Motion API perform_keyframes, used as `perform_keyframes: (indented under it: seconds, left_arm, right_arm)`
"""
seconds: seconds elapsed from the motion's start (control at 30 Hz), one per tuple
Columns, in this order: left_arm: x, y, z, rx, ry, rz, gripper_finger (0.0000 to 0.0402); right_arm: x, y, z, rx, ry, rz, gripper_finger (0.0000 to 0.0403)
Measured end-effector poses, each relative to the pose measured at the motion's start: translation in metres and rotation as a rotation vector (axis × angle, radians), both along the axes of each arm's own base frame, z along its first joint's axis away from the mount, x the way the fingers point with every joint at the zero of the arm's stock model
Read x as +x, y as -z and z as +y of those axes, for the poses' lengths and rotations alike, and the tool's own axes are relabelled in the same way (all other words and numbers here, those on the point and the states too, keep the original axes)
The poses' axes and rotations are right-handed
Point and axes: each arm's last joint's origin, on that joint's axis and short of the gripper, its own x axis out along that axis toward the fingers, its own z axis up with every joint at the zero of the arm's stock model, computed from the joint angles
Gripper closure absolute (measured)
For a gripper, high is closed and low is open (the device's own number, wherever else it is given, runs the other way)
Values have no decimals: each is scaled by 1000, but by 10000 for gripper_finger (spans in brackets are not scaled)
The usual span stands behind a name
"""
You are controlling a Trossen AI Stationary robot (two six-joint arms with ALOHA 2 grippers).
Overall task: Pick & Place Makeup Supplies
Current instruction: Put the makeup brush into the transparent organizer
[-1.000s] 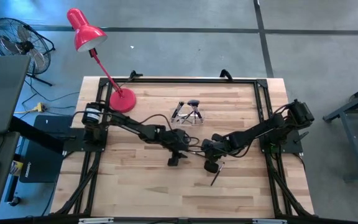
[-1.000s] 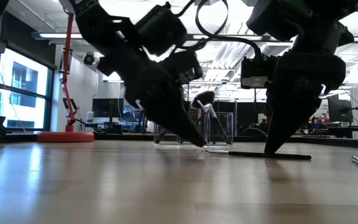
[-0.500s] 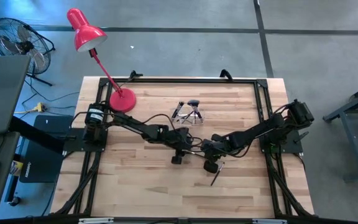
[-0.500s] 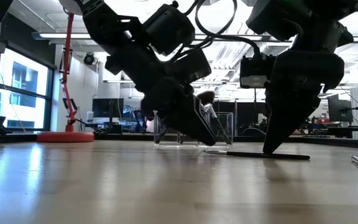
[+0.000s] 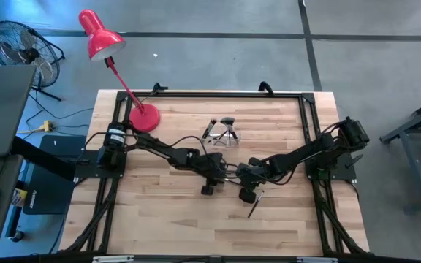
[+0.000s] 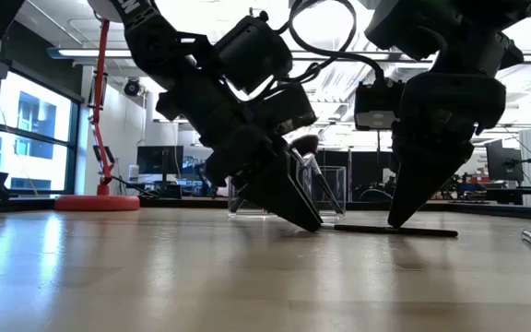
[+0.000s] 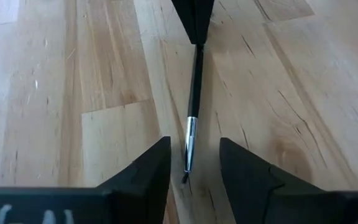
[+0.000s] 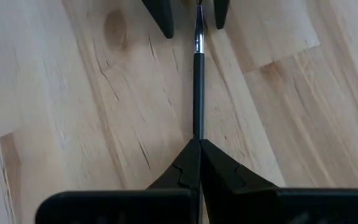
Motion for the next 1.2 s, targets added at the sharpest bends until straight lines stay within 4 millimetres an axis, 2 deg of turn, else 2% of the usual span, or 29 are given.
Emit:
perform_keyframes:
  seconds: [0.1,0.23,0.3,0.5,0.73,1.0,1.1,1.2]
  left_arm:
    - [0,0,0,30,-9,0,299]
    - [-2,2,0,23,13,25,371]
    - [-3,3,0,10,8,49,391]
    - [-6,5,1,19,-13,87,396]
    - [-9,-6,2,29,-29,128,398]
    - [2,-33,2,70,-56,234,400]
    - [8,-45,2,58,-69,220,400]
    - [10,-51,2,43,-87,228,400]
  right_arm:
    - [0,0,0,7,12,2,403]
    - [0,0,0,7,12,2,403]
    - [0,0,0,8,12,1,403]
    - [0,0,0,8,13,1,402]
    - [0,-2,-1,19,14,0,402]
    - [-6,-35,-10,-97,37,-125,400]
    - [-8,-45,-12,-163,33,-176,387]
    - [-9,-47,-13,-195,21,-182,362]
